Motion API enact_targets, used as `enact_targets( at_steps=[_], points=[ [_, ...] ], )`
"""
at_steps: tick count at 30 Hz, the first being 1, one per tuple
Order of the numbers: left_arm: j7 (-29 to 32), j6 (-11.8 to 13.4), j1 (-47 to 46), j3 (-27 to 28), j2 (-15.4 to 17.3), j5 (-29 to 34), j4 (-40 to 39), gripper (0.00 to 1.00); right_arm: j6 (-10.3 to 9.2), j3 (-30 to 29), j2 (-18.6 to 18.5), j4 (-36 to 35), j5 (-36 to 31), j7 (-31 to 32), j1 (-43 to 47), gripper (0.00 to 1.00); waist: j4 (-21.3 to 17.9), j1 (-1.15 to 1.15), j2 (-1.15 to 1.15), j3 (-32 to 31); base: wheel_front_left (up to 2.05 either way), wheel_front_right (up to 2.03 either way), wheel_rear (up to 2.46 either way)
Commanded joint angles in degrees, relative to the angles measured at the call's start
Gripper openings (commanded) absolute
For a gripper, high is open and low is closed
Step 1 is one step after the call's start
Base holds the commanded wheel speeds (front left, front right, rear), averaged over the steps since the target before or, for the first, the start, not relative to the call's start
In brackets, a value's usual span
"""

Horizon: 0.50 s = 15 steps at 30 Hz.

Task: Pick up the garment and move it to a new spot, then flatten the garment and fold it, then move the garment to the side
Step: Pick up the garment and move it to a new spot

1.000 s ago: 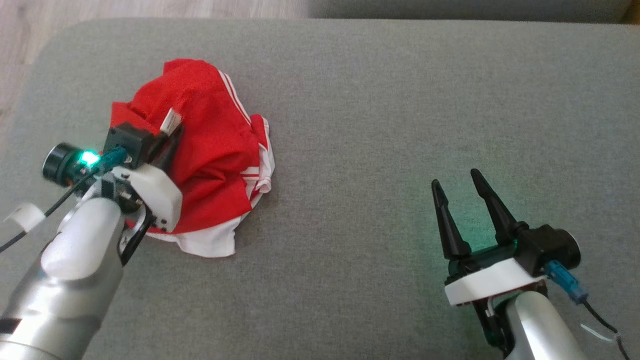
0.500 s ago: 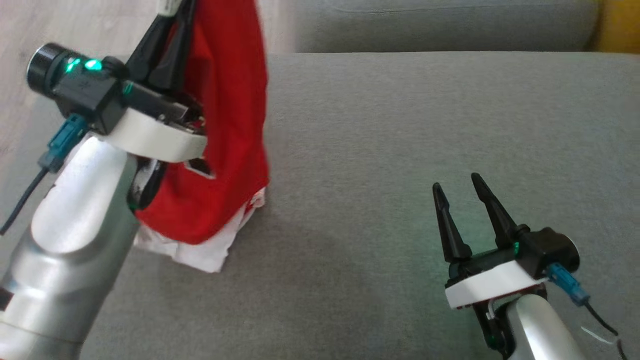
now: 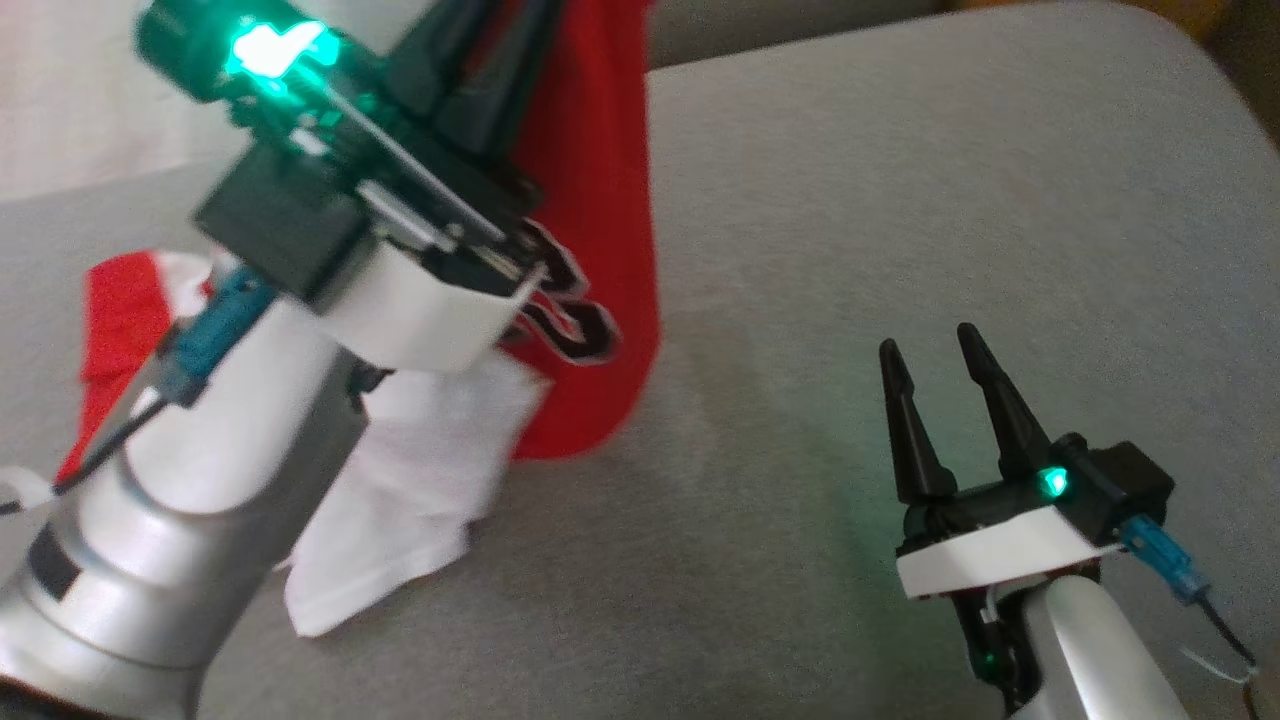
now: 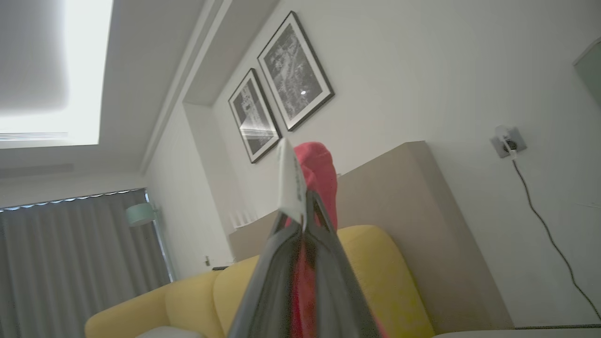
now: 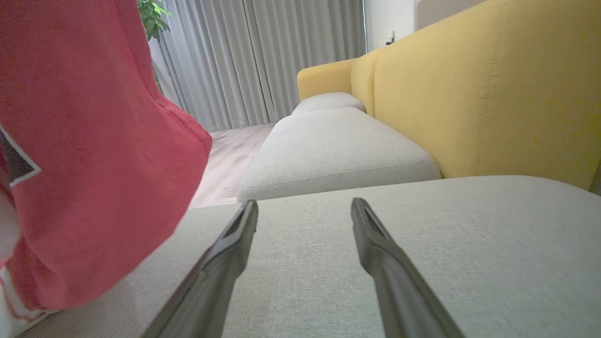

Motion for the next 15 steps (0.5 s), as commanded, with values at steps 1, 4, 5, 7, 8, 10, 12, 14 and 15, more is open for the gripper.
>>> enact_targets(
  at_steps=[1, 4, 5, 7, 8, 10, 12, 14, 15],
  points=[
    [0.0, -0.6, -3.9, 0.7, 0.7, 1.0, -1.7, 0.0, -0.04, 1.4, -0.3, -2.2, 1.6, -0.6, -2.2, 1.0, -6.3, 0.0, 0.0, 1.1, 0.0, 0.0, 0.0],
    [0.0, -1.0, -4.9, -0.1, 0.1, 1.3, -1.4, 0.0, -0.04, 1.7, -0.3, -2.7, 2.1, -0.6, -2.5, 1.0, -8.6, 0.0, 0.0, 1.4, 0.0, 0.0, 0.0],
    [0.1, -1.1, -5.4, -0.4, 0.0, 1.4, -1.1, 0.0, -0.04, 2.0, -0.3, -3.0, 2.4, -0.6, -2.7, 1.0, -9.9, 0.0, 0.0, 1.5, 0.0, 0.0, 0.0],
    [0.5, -1.6, -6.5, -1.0, -0.3, 1.3, -0.2, 0.0, -0.04, 2.3, -0.3, -3.7, 2.9, -0.6, -3.0, 1.0, -12.2, 0.0, 0.0, 2.1, 0.0, 0.0, 0.0],
    [0.7, -1.9, -7.0, -1.3, -0.4, 1.1, 0.4, 0.0, -0.04, 2.4, -0.3, -4.1, 3.1, -0.6, -3.0, 1.0, -13.1, 0.0, 0.0, 2.5, 0.0, 0.0, 0.0],
    [1.5, -2.5, -8.2, -1.9, -0.1, 0.6, 2.2, 0.0, -0.04, 3.0, -0.3, -4.8, 3.7, -0.6, -3.1, 1.0, -15.0, 0.0, 0.0, 3.5, 0.0, 0.0, 0.0],
    [2.4, -3.2, -9.6, -2.7, 0.6, 0.2, 4.7, 0.0, -0.04, 3.7, -0.3, -5.4, 4.4, -0.6, -3.2, 1.0, -16.8, 0.0, 0.0, 4.6, 0.0, 0.0, 0.0],
    [3.5, -3.7, -11.3, -3.5, 1.4, -0.1, 8.3, 0.0, -0.04, 4.4, -0.3, -5.9, 5.1, -0.6, -3.2, 1.0, -18.3, 0.0, 0.0, 5.7, 0.0, 0.0, 0.0],
    [3.9, -3.8, -12.4, -4.0, 1.6, -0.2, 10.2, 0.0, -0.04, 4.8, -0.3, -6.2, 5.5, -0.6, -3.2, 1.0, -19.0, 0.0, 0.0, 6.3, 0.0, 0.0, 0.0]
  ],
)
